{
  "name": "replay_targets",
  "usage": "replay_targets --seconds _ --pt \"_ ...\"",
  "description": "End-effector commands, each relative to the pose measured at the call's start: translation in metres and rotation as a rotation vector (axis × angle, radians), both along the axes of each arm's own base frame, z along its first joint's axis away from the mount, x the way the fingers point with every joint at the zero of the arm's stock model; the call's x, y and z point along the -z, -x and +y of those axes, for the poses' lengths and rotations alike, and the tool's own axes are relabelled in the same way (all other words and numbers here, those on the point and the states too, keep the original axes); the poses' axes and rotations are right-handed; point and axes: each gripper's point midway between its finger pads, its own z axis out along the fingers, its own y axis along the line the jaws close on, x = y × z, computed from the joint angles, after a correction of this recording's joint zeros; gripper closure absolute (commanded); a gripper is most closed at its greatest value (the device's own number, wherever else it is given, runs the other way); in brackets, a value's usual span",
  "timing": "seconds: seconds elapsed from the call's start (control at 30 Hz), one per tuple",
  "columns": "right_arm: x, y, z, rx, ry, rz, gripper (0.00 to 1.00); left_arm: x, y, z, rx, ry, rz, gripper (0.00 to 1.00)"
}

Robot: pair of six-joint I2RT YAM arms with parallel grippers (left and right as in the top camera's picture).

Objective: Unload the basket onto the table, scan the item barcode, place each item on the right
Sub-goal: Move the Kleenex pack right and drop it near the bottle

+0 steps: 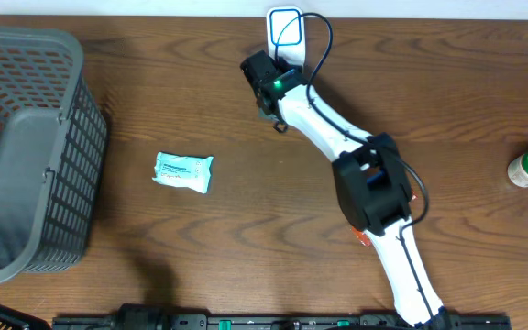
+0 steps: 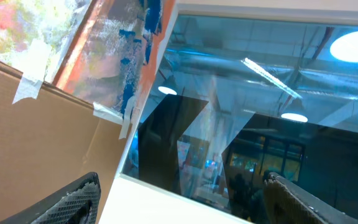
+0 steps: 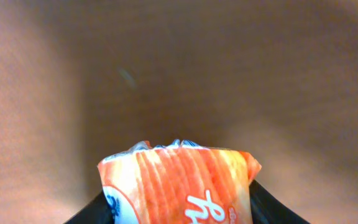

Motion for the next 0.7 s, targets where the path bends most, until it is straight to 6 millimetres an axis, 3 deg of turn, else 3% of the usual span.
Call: replay_targets --seconds 0.0,0.13,0.3,0.37,0.5,0.67 --pt "-0.081 0.007 -0.027 -0.01 -0.012 -0.036 0.6 -0.001 0.005 0.002 -0.012 0.001 -0.015 0.16" --pt "-0.151 0.032 -0.089 0.074 0.088 -0.053 0.59 -0.001 0.005 0.002 -0.011 0.002 -0.015 0.16" --pt "-0.231 0.068 -0.196 0.253 0.278 -0.105 0.53 -0.001 0.005 0.001 -0.006 0.007 -0.019 0.16" --pt "-0.251 0.082 -0.239 0.341 0.336 -0.115 0.5 -0.002 0.006 0.002 -0.007 0.008 -0.024 0.16" --pt "-0.263 0.105 -0.325 0.551 0.367 -0.079 0.5 -0.003 0.007 0.002 -0.007 0.008 -0.03 0.16" --pt "-0.24 0.142 -0.42 0.801 0.361 0.028 0.53 -0.004 0.008 0.002 -0.006 0.009 -0.035 0.16"
